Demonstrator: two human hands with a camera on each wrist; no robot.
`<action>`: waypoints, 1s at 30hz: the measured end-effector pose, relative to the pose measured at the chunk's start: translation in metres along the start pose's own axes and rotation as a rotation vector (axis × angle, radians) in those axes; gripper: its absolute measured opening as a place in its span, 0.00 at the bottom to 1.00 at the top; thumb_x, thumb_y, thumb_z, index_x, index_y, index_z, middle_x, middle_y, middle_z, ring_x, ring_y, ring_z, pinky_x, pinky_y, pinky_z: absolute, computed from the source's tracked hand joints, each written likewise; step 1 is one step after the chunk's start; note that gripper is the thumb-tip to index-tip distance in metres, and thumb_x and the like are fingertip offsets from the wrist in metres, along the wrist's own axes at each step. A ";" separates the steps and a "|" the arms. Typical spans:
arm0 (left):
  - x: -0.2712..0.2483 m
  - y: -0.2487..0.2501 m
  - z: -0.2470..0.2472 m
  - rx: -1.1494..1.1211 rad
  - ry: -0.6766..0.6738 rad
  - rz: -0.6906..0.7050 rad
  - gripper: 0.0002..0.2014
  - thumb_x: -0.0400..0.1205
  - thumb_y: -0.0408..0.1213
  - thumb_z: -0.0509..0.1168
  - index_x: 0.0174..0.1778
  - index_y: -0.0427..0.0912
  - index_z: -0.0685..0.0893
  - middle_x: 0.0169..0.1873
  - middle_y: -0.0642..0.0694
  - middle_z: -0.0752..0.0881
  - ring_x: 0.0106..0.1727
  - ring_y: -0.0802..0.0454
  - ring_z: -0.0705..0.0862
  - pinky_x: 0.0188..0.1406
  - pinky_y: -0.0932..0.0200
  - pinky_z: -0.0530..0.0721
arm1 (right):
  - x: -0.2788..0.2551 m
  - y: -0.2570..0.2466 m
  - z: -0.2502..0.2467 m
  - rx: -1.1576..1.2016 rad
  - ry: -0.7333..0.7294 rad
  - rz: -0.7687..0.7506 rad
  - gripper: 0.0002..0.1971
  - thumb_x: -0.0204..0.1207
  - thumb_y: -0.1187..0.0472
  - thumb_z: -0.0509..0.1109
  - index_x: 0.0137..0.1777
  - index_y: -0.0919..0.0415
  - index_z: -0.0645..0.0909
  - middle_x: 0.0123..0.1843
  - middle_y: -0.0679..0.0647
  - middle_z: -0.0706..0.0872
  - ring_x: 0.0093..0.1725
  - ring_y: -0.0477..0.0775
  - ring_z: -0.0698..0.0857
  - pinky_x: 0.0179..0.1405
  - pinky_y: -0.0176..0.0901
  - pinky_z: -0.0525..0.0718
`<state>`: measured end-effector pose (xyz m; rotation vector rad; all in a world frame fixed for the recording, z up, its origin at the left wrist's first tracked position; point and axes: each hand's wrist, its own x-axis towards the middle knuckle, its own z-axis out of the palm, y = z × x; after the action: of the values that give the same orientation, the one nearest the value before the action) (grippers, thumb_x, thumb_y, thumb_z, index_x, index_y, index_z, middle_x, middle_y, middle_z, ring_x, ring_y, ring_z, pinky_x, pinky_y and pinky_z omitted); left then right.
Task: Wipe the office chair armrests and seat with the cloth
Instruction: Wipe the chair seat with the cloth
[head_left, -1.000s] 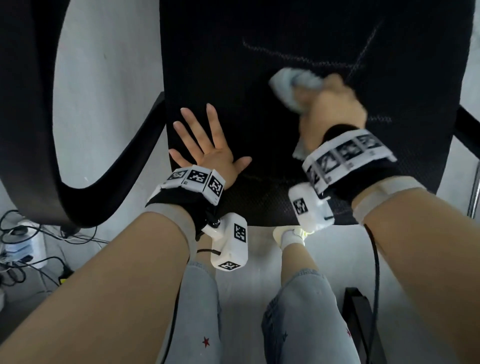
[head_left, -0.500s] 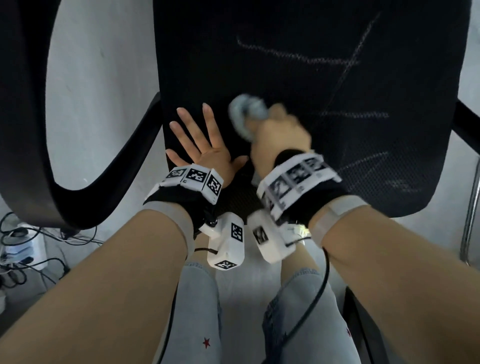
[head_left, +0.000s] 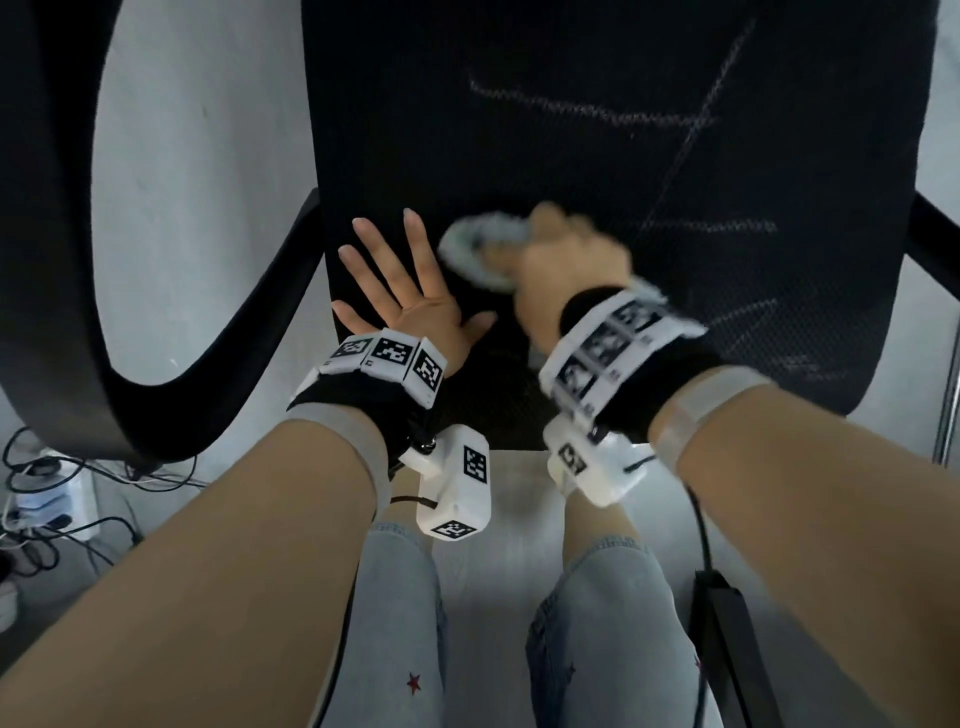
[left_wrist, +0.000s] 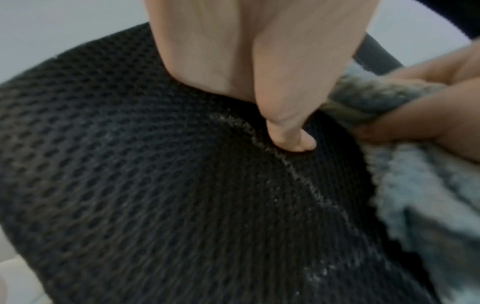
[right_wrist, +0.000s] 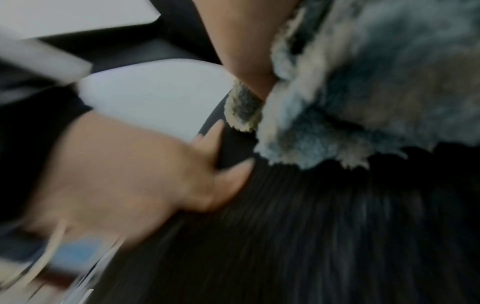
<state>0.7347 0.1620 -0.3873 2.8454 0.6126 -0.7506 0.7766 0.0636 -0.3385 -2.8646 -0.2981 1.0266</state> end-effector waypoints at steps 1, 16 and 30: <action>0.000 -0.003 0.001 0.004 -0.113 0.042 0.47 0.75 0.61 0.60 0.80 0.49 0.39 0.81 0.33 0.40 0.81 0.35 0.39 0.73 0.27 0.48 | 0.007 0.010 -0.008 0.052 0.034 0.128 0.18 0.81 0.60 0.57 0.71 0.57 0.69 0.66 0.62 0.70 0.63 0.67 0.73 0.49 0.55 0.75; 0.001 -0.004 -0.010 -0.082 -0.191 0.036 0.55 0.72 0.61 0.63 0.78 0.46 0.30 0.78 0.33 0.29 0.79 0.35 0.29 0.73 0.28 0.39 | -0.008 0.076 -0.017 0.185 0.118 0.569 0.18 0.77 0.66 0.60 0.67 0.69 0.70 0.67 0.64 0.71 0.65 0.68 0.73 0.57 0.57 0.75; -0.002 -0.008 -0.008 -0.153 -0.131 0.089 0.62 0.54 0.77 0.43 0.80 0.43 0.37 0.79 0.30 0.35 0.79 0.32 0.33 0.72 0.27 0.39 | -0.024 0.095 -0.014 0.361 0.149 0.697 0.18 0.78 0.66 0.58 0.68 0.66 0.69 0.68 0.64 0.71 0.66 0.68 0.73 0.60 0.56 0.75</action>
<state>0.7336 0.1703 -0.3801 2.6414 0.4983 -0.8289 0.7820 -0.0346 -0.3264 -2.7024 0.8587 0.8072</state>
